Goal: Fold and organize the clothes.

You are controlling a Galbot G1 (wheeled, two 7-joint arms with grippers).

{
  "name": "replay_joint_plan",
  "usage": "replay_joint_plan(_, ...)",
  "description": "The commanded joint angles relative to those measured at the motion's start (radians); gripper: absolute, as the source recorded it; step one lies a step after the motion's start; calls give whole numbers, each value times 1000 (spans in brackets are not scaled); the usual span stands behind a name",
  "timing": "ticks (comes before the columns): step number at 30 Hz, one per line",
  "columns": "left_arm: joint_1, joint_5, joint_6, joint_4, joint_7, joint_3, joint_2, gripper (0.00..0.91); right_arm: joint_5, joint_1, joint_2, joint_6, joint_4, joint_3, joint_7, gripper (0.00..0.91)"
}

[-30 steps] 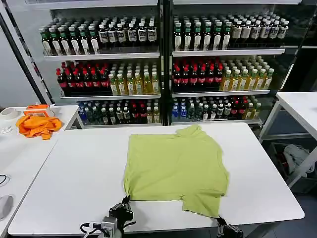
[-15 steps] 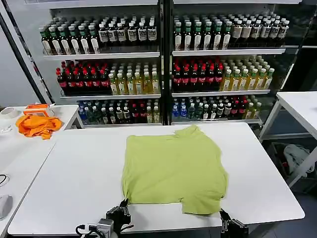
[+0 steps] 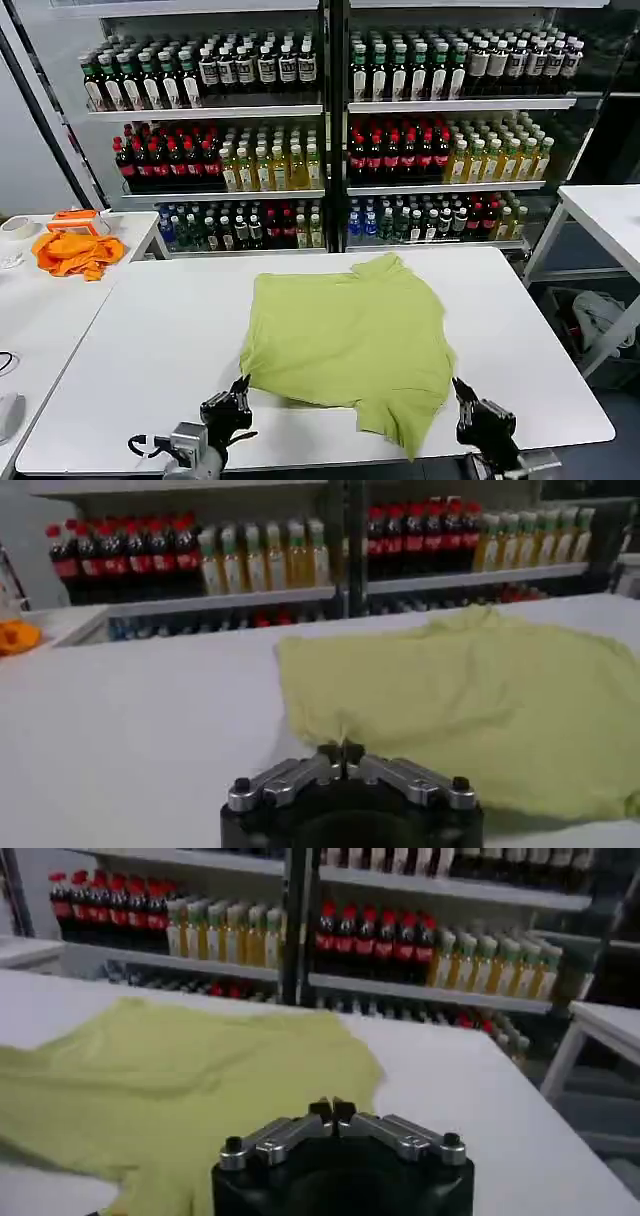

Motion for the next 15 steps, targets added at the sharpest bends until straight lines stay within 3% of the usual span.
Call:
replay_joint_plan(1, -18, -18, -12, -1, 7, 5, 10, 40, 17, -43, 41, -49, -15, -67, 2, 907)
replay_joint_plan(6, -9, -8, -14, 2, 7, 10, -6, 40, -75, -200, 139, 0, -27, -94, -21, 907)
replay_joint_plan(15, -10, -4, -18, 6, 7, 22, -10, 40, -107, -215, 151, 38, -102, -103, -27, 907)
